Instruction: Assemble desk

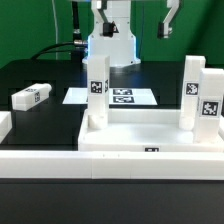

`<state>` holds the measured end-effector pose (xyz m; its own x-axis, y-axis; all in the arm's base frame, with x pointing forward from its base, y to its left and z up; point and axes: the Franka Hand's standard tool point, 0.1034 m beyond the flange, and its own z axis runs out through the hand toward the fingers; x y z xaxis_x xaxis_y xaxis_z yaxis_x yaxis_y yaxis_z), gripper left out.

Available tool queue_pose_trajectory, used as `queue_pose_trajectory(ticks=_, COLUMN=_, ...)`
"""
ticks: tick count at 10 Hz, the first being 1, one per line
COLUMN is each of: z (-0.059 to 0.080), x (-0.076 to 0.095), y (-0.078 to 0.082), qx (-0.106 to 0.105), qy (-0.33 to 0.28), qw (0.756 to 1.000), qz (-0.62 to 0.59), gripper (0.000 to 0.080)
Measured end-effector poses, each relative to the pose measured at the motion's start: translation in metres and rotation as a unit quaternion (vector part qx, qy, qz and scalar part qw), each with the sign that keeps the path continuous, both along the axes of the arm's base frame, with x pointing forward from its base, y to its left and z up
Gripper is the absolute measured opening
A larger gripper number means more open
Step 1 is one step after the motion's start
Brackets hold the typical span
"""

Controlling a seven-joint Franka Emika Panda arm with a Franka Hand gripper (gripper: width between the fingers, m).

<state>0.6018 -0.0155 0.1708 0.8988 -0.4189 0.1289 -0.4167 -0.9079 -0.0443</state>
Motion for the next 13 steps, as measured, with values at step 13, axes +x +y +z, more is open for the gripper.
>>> queue_pose_trajectory(ticks=13, z=-0.012, x=-0.041, y=-0.115, qx=-0.013, qy=0.015, qw=0.998, qz=0.057, gripper=0.0648)
